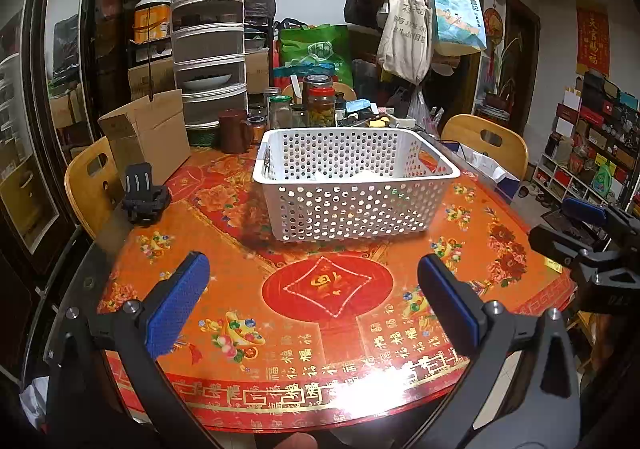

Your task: Organize soft objects

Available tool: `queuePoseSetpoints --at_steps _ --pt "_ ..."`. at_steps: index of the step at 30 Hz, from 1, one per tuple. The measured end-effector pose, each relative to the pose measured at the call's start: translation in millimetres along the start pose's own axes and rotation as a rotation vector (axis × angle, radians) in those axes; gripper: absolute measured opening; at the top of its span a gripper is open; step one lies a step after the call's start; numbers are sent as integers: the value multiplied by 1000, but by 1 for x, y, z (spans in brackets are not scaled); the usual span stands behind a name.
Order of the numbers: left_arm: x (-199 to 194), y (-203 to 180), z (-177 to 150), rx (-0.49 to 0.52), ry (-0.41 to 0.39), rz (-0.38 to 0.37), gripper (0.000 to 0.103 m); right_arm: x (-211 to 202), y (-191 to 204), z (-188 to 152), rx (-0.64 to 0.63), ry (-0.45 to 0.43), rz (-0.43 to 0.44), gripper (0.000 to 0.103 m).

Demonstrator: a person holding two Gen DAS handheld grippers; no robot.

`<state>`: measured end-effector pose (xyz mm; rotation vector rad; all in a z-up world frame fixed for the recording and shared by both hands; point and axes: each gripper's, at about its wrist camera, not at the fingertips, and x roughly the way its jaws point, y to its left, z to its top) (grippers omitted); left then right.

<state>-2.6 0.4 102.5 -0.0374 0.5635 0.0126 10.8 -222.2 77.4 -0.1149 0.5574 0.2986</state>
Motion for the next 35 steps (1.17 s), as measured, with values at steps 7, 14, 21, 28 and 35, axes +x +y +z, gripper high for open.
queuePoseSetpoints --at_steps 7,14,21,28,35 --pt "1 3 1 -3 7 -9 103 1 1 0 3 2 1 100" --pt "2 3 1 -4 9 -12 103 1 1 0 3 2 1 100" --pt "1 2 0 -1 9 -16 103 1 0 0 3 3 1 100" --pt "2 0 -1 11 8 -23 103 1 0 0 3 3 1 100" --pt "0 0 0 15 -6 -24 103 2 2 -3 3 6 -1 100"
